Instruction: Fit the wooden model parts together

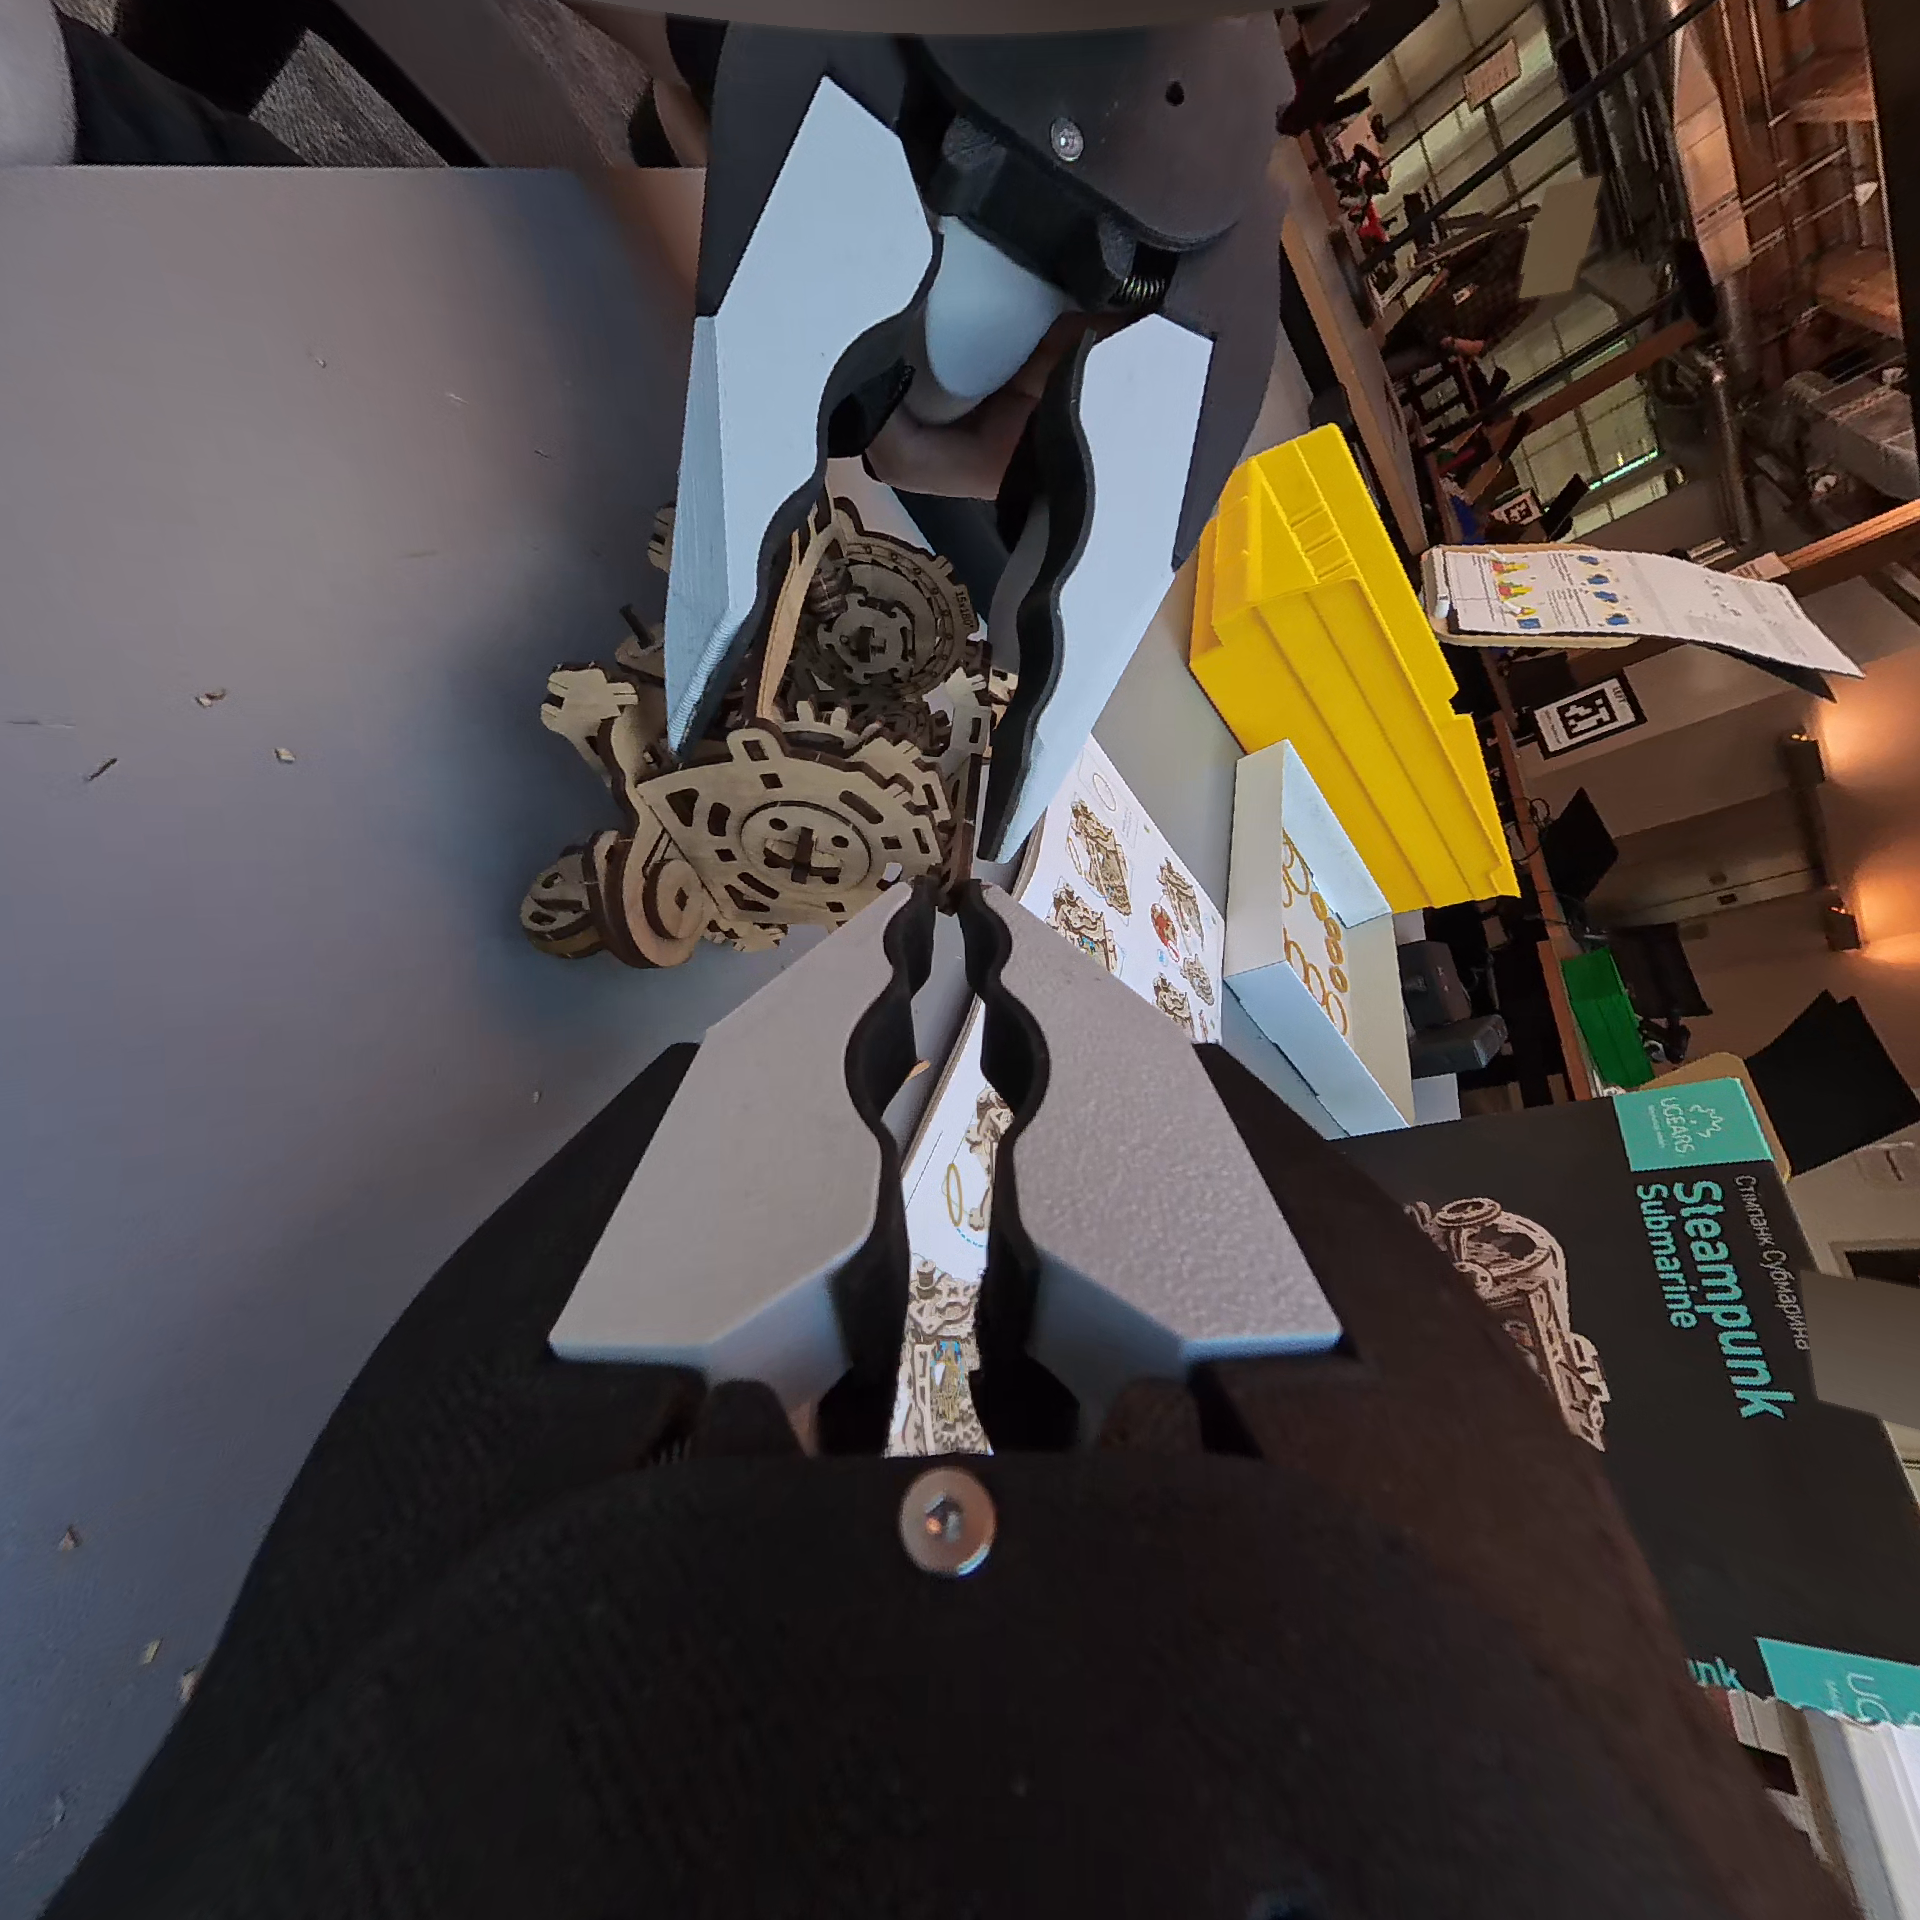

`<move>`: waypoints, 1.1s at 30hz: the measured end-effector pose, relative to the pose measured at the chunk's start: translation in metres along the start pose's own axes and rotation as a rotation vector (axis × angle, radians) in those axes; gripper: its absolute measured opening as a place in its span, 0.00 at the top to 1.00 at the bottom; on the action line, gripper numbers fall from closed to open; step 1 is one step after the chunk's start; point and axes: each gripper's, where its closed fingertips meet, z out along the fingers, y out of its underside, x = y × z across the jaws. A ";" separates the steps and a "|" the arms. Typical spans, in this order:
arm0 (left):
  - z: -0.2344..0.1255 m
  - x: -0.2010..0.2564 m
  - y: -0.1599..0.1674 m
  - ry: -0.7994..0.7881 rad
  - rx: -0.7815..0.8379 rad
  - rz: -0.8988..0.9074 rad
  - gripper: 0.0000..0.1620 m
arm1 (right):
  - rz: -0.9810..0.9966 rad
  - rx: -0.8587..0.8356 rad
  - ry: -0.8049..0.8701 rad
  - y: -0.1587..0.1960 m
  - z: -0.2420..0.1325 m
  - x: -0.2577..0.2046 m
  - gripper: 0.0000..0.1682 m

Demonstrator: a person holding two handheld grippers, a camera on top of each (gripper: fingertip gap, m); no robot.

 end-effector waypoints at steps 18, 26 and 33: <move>0.000 0.000 0.000 -0.001 -0.008 0.007 0.67 | 0.013 0.019 0.010 0.001 0.001 0.001 0.97; -0.001 0.000 0.000 0.001 -0.003 0.006 0.67 | 0.008 0.025 0.014 0.002 0.001 0.002 0.97; -0.001 0.002 -0.003 0.001 0.012 0.023 0.68 | 0.007 0.011 0.004 0.006 0.001 -0.001 0.97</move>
